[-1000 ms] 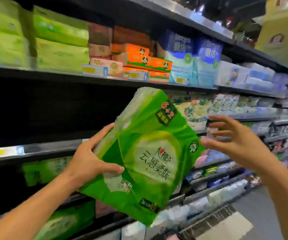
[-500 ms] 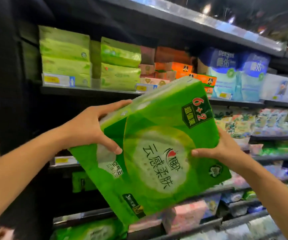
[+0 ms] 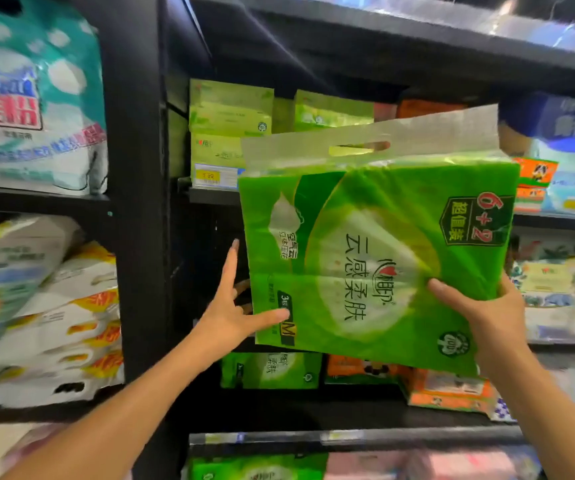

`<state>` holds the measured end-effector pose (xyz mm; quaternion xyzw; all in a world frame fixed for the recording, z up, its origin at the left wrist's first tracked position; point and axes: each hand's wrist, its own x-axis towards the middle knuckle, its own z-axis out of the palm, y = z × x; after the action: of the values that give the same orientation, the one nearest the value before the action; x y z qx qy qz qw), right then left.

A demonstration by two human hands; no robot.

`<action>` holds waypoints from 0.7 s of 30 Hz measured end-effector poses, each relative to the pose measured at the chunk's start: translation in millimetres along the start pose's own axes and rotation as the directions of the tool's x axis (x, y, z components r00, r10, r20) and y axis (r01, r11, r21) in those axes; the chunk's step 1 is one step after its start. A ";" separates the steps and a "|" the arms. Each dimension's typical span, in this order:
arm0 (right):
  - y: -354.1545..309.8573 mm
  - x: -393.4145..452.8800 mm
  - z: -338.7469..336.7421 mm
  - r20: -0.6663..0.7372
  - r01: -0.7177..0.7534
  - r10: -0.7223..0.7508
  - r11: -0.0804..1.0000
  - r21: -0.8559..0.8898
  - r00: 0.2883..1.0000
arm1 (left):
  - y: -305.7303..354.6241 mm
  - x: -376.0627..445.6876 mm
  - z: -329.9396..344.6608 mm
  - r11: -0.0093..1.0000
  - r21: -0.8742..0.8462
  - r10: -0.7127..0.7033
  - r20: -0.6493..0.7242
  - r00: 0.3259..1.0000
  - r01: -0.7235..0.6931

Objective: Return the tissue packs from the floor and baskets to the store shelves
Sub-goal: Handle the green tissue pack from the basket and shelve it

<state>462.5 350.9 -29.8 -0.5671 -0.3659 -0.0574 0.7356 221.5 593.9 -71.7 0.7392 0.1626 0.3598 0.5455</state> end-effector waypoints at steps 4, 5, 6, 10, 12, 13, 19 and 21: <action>28.0 6.8 35.3 0.078 0.041 -0.039 0.999 -0.028 0.996 | -8.6 22.2 -16.2 0.988 0.078 0.143 -0.135 0.980 -0.134; 36.6 10.1 42.4 0.110 0.058 -0.050 0.996 -0.066 0.993 | -13.6 26.5 -23.2 0.985 0.087 0.160 -0.157 0.975 -0.148; 44.9 14.1 49.4 0.142 0.071 -0.054 0.991 -0.113 0.988 | -18.2 30.0 -29.5 0.981 0.100 0.183 -0.176 0.967 -0.167; 79.0 36.4 77.2 0.237 0.067 -0.004 0.964 -0.259 0.971 | -34.9 50.7 -42.3 0.970 0.138 0.232 -0.250 0.940 -0.203; 91.1 47.3 92.6 0.241 0.041 0.027 0.962 -0.271 0.970 | -44.6 63.1 -45.1 0.970 0.150 0.230 -0.287 0.930 -0.194; 97.4 52.8 99.5 0.240 0.035 0.034 0.960 -0.278 0.970 | -49.9 69.3 -47.5 0.971 0.150 0.225 -0.298 0.928 -0.187; 145.3 77.1 128.3 0.257 -0.004 0.080 0.959 -0.282 0.963 | -90.7 99.0 -57.0 0.969 0.227 0.171 -0.326 0.930 -0.099; 162.7 84.4 137.7 0.289 0.017 0.072 0.956 -0.294 0.954 | -100.0 107.5 -58.7 0.968 0.245 0.143 -0.350 0.926 -0.057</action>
<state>539.8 556.5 -95.5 -0.6772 -0.4516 -0.0147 0.5808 269.0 737.6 -117.4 0.7251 0.2634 0.4972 0.3971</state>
